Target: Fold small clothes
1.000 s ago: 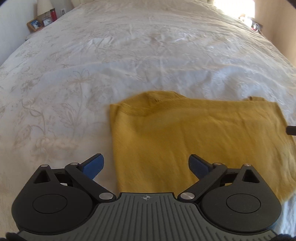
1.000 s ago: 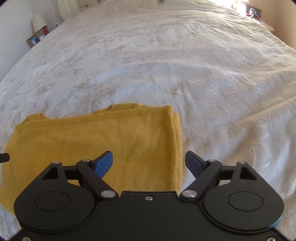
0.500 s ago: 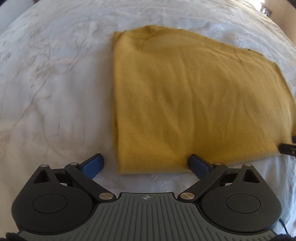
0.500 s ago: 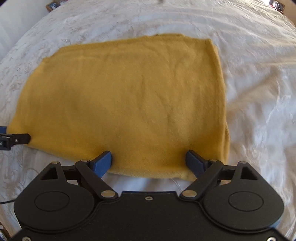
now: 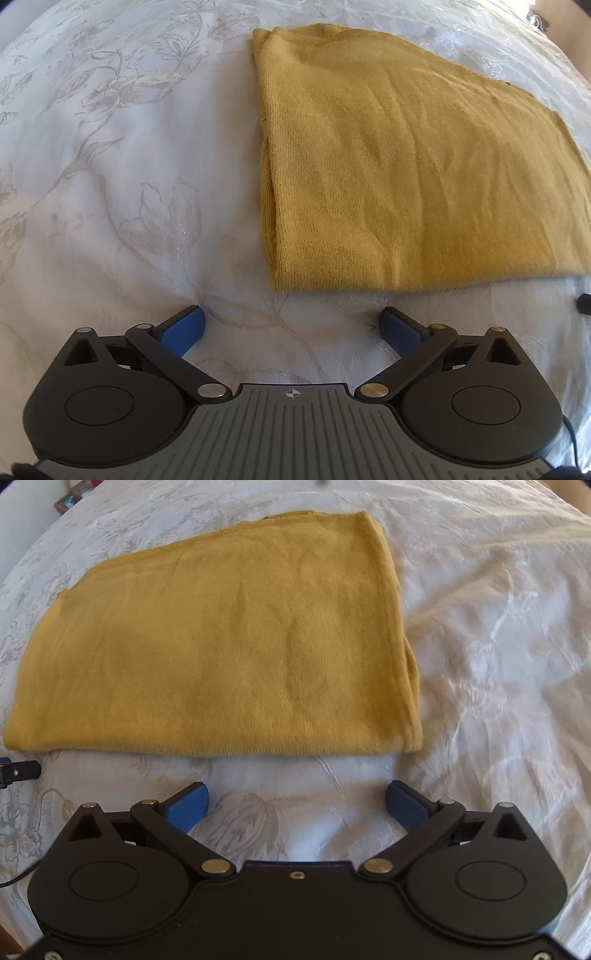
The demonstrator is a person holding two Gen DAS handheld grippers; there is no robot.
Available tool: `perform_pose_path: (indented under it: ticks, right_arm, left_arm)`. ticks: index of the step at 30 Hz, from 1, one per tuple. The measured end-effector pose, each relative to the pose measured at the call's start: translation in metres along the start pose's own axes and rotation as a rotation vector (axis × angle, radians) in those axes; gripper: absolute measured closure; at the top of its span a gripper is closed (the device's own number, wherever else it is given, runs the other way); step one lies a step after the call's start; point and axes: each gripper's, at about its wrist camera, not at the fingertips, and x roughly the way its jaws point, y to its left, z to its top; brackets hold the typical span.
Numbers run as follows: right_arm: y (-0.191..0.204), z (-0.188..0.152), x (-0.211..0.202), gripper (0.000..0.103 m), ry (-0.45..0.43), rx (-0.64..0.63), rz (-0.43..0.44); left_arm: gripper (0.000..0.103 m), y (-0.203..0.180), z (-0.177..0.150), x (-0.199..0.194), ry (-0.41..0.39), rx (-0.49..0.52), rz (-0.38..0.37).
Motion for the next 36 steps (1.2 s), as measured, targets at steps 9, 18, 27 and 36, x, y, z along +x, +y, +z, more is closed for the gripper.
perform_pose_path:
  ticks: [9,18,27,36]
  right_arm:
    - [-0.025,-0.024,-0.010,0.001,-0.027,0.072,0.071]
    - [-0.017,-0.031,-0.007,0.000,-0.076,0.031,0.042]
    - [-0.017,-0.037,-0.004,0.000,-0.119,-0.035,0.063]
    - [-0.023,-0.033,-0.004,0.000,-0.095,-0.079,0.111]
  left_arm:
    - [0.000,0.001,0.004,0.002,0.040,-0.023,0.002]
    - [0.000,-0.008,0.010,0.006,0.165,-0.132,0.067]
    - [0.019,-0.027,0.005,-0.029,0.078,-0.160,0.071]
    - [0.018,-0.054,0.090,-0.044,-0.123,-0.057,0.137]
